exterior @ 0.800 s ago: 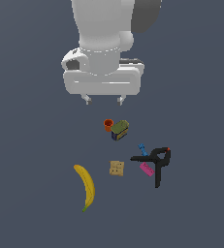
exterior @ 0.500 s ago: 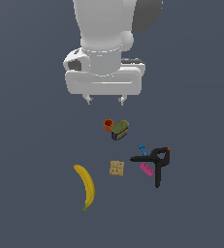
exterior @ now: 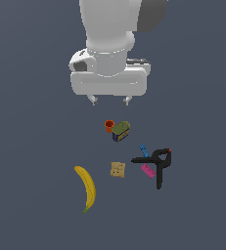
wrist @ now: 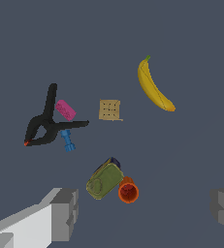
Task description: Pick up a designated object from a clutter of objects.
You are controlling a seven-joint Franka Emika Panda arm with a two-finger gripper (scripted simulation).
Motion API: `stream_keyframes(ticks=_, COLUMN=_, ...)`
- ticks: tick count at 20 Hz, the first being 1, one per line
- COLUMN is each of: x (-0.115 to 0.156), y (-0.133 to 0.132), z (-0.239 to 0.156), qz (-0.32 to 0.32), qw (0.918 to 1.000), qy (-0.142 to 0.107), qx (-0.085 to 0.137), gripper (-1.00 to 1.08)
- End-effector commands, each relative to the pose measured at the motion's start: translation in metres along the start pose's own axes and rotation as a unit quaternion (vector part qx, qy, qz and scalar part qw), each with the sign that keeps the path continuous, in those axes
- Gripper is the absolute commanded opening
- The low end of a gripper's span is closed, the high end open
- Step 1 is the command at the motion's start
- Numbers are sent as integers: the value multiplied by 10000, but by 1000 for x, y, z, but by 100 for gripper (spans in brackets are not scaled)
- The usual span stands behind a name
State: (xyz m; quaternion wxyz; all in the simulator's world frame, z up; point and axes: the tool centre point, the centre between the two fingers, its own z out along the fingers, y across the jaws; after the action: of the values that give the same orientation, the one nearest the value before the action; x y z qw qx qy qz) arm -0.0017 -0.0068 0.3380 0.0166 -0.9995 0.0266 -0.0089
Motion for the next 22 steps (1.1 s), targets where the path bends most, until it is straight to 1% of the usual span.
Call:
stream_keyframes(ticks=1, x=1, y=-2, z=5, qz=-21, qw=10000, qy=-7, qx=-9, gripper=100)
stream_keyframes(ticks=6, x=8, y=-14, z=27, qz=-130, qw=9999, qy=-19, qx=-53, gripper=100)
stream_keyframes(ticks=11, x=17, y=-35, z=65, qz=-324, qw=9994, qy=-34, qx=-117, gripper=100)
stream_keyframes(ticks=17, x=24, y=-74, z=133, qz=-687, qw=9974, qy=-57, qx=-189, gripper=100)
stream_keyframes(ticks=22, x=19, y=-110, z=194, qz=-1025, qw=9945, qy=-75, qx=-207, gripper=100)
